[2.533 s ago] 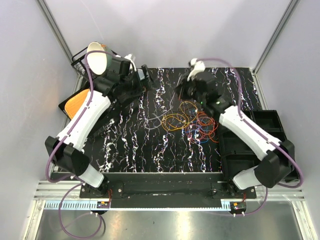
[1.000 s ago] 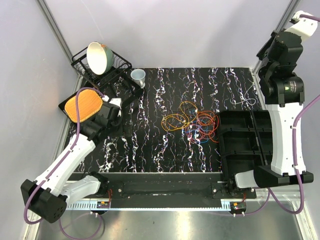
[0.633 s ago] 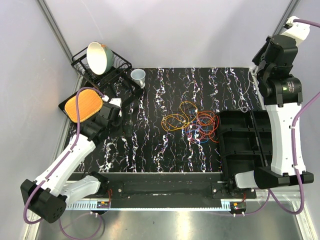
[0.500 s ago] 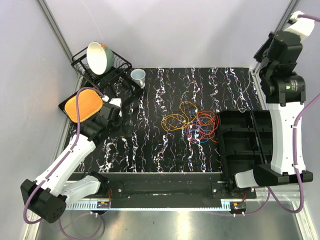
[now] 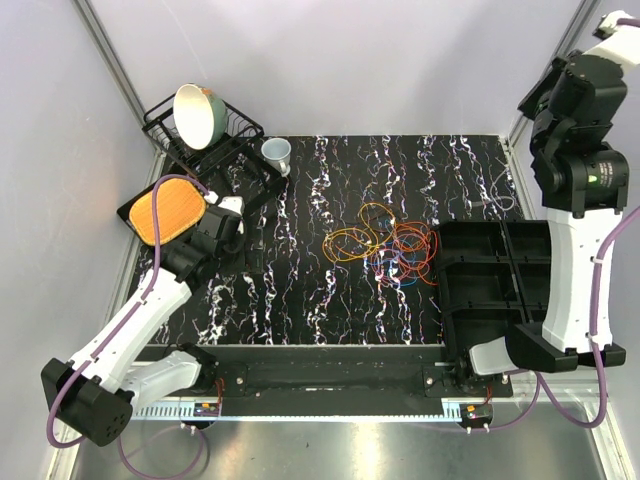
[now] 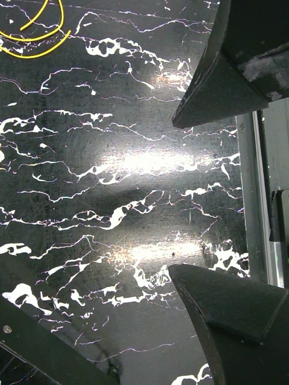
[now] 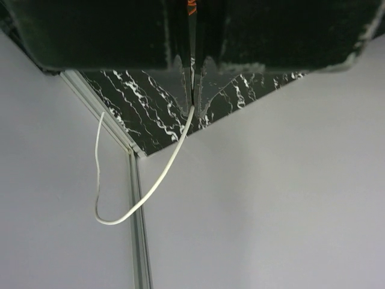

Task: Untangle the cables

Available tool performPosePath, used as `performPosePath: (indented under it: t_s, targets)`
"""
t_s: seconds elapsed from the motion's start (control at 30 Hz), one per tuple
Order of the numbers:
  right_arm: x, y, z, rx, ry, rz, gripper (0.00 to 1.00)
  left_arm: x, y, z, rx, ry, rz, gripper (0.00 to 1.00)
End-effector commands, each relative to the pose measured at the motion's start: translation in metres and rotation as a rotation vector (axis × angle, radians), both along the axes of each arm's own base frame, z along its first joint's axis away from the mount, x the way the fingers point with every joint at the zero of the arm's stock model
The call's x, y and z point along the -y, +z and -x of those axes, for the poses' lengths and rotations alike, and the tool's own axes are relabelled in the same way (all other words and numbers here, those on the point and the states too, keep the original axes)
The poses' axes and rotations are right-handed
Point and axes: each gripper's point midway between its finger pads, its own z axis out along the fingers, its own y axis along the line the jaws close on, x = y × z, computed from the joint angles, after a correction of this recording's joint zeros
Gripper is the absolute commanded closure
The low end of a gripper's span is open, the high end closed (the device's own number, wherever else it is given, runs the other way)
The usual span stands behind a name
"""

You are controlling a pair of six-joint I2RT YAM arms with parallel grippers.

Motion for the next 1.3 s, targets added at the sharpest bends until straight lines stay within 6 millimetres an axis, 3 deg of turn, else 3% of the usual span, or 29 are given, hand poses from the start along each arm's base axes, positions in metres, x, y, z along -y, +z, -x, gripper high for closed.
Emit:
performPosePath:
  t_s: [0.0, 0.33, 0.4, 0.57, 0.73, 0.83, 0.9, 1.1, 1.13, 1.2, 1.23, 1.27]
  targets:
    - [0.007, -0.018, 0.007, -0.051, -0.033, 0.010, 1.00, 0.001, 0.008, -0.008, 0.051, 0.008, 0.009, 0.01]
    - [0.007, -0.053, 0.002, -0.111, -0.036, 0.019, 1.00, 0.001, 0.006, -0.009, 0.044, 0.008, 0.002, 0.01]
    - [0.005, -0.046, 0.001, -0.093, -0.019, 0.025, 1.00, 0.001, 0.004, -0.009, 0.039, 0.008, 0.000, 0.01]
    - [0.005, -0.002, 0.009, 0.007, -0.015, 0.036, 1.00, 0.001, 0.004, -0.009, 0.036, 0.010, -0.002, 0.01]
    - [0.012, 0.042, 0.033, 0.101, -0.035, 0.050, 1.00, 0.001, 0.003, -0.009, 0.033, 0.010, -0.003, 0.01]
    - [0.012, 0.049, 0.040, 0.109, -0.031, 0.052, 1.00, 0.002, 0.003, -0.009, 0.031, 0.008, -0.002, 0.01]
    - [0.012, 0.049, 0.044, 0.105, -0.031, 0.052, 1.00, 0.002, 0.003, -0.010, 0.033, 0.009, 0.001, 0.01]
    - [0.015, 0.022, 0.042, 0.041, -0.050, 0.061, 1.00, 0.002, 0.003, -0.009, 0.034, 0.009, -0.001, 0.01]
    - [0.015, 0.004, 0.034, -0.005, -0.052, 0.066, 1.00, 0.002, 0.003, -0.009, 0.034, 0.009, -0.001, 0.01]
    - [0.015, -0.001, 0.032, 0.008, -0.052, 0.065, 1.00, 0.002, 0.003, -0.009, 0.034, 0.008, 0.000, 0.01]
    - [0.014, -0.020, 0.022, -0.036, -0.054, 0.072, 1.00, 0.002, 0.003, -0.009, 0.032, 0.008, -0.001, 0.01]
    - [0.014, -0.026, 0.020, -0.043, -0.054, 0.075, 1.00, 0.002, 0.002, -0.009, 0.030, 0.008, -0.002, 0.01]
